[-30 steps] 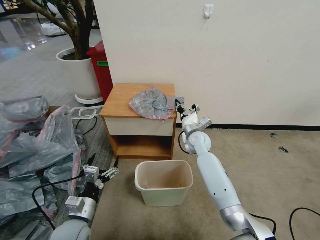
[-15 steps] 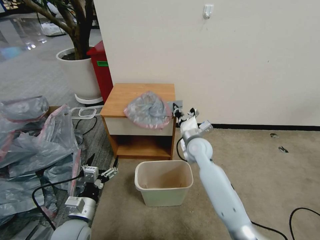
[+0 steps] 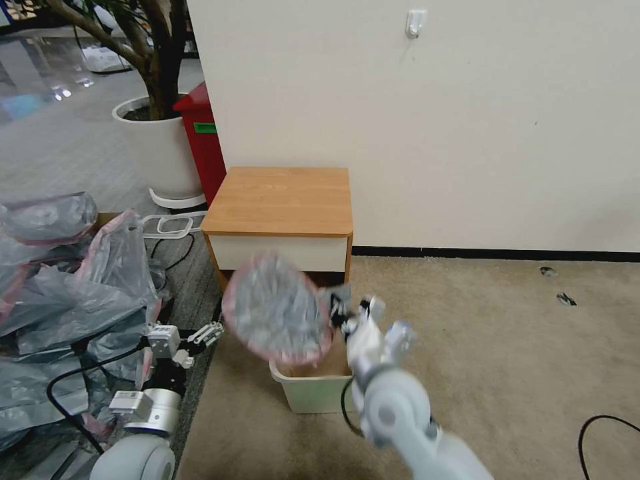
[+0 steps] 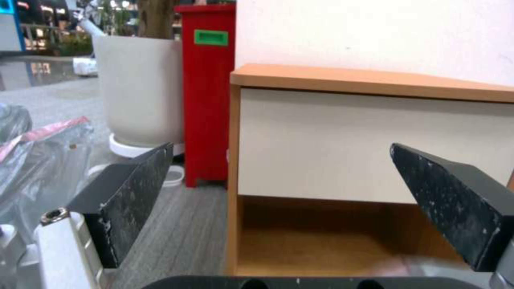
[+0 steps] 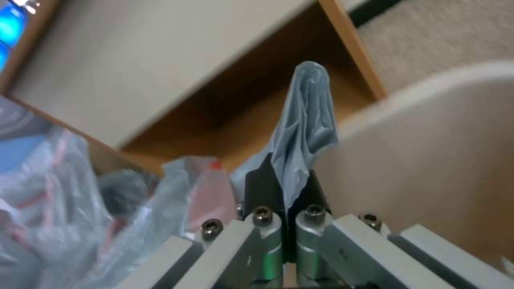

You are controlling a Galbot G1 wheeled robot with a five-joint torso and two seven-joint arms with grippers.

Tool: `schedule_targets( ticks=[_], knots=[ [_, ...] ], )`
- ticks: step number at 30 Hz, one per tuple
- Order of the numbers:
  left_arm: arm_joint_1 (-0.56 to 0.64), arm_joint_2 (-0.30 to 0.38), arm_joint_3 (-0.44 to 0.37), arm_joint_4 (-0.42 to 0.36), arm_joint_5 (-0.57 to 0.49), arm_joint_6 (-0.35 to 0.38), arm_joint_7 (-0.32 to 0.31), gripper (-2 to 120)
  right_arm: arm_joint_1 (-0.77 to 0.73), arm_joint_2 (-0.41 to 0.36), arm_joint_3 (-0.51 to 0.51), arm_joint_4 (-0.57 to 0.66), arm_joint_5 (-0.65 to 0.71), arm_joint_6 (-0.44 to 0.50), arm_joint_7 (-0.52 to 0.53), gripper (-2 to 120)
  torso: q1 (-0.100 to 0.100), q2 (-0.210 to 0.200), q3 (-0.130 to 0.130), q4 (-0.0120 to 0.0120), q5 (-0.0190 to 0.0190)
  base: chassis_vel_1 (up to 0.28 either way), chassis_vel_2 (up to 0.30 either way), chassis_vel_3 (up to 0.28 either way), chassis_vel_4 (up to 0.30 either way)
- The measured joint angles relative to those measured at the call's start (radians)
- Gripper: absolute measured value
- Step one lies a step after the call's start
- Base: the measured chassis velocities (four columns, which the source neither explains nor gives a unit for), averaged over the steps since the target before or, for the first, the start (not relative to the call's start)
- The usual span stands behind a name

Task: Pick up the garbage bag from the table and place it over the trash can.

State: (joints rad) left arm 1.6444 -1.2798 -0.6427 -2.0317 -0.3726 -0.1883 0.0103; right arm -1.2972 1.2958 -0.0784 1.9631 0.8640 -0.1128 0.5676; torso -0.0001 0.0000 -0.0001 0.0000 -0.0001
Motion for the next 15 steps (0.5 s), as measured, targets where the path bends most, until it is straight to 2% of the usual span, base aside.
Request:
schedule_targets(
  ticks=[15],
  knots=[
    [0.003, -0.007, 0.027, 0.000, 0.012, 0.002, 0.000, 100, -0.047, 0.015, 0.006, -0.006, -0.032, 0.006, 0.001, 0, 0.000, 0.000, 0.000, 0.0000, 0.0001, 0.000, 0.000, 0.000, 0.000]
  ],
)
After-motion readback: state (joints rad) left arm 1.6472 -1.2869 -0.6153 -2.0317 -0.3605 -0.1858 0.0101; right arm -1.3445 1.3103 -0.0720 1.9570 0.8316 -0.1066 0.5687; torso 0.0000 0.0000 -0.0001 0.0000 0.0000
